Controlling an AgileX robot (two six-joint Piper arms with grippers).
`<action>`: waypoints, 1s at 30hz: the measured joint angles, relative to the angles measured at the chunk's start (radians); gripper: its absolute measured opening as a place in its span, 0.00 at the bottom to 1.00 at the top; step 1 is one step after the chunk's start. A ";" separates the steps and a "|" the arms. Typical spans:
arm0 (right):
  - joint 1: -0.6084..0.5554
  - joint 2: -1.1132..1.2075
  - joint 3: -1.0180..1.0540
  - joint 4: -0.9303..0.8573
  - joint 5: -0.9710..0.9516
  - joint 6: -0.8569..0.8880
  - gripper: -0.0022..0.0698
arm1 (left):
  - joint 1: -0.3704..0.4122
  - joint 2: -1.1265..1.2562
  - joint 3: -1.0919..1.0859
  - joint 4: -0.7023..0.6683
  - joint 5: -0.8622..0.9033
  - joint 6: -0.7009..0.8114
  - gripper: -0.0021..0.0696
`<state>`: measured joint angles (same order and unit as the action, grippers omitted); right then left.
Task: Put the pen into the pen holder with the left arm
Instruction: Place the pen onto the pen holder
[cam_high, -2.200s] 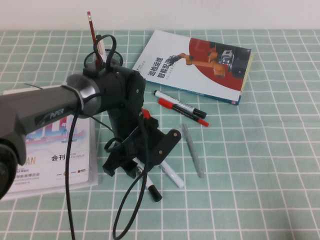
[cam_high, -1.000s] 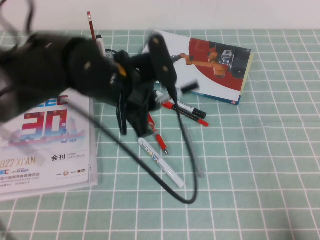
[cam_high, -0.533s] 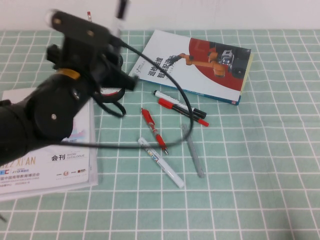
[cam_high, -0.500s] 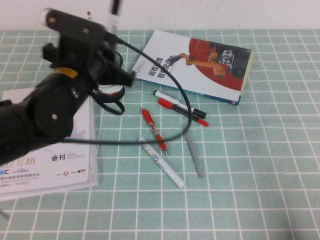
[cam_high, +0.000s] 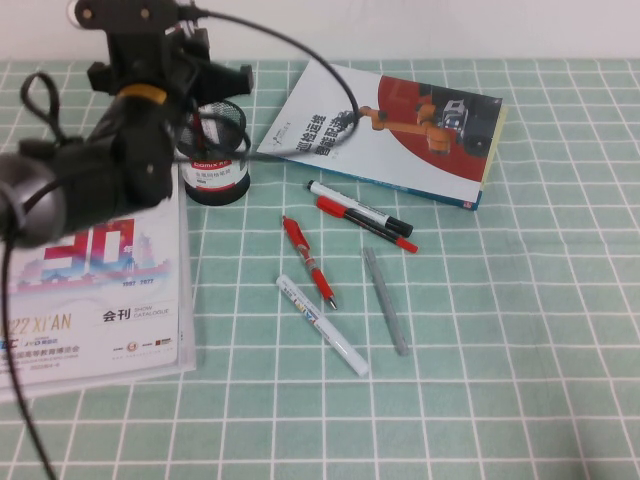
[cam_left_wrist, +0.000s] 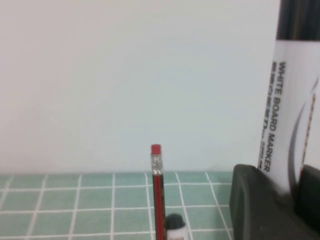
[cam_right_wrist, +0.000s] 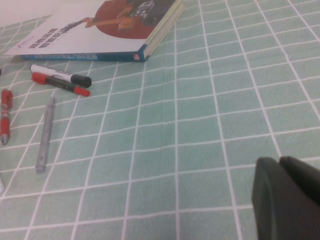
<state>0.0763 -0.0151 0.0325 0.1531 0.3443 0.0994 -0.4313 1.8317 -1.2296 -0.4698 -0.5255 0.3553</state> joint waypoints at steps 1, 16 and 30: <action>0.000 0.000 0.000 0.000 0.000 0.000 0.00 | 0.005 0.025 -0.027 0.000 0.013 -0.017 0.18; 0.000 0.000 0.000 0.000 0.000 0.000 0.00 | 0.042 0.214 -0.208 -0.033 0.078 -0.027 0.18; 0.000 0.000 0.000 0.000 0.000 0.000 0.00 | 0.062 0.274 -0.208 -0.036 0.055 -0.025 0.18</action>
<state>0.0763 -0.0151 0.0325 0.1531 0.3443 0.0994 -0.3690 2.1058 -1.4373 -0.5054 -0.4700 0.3302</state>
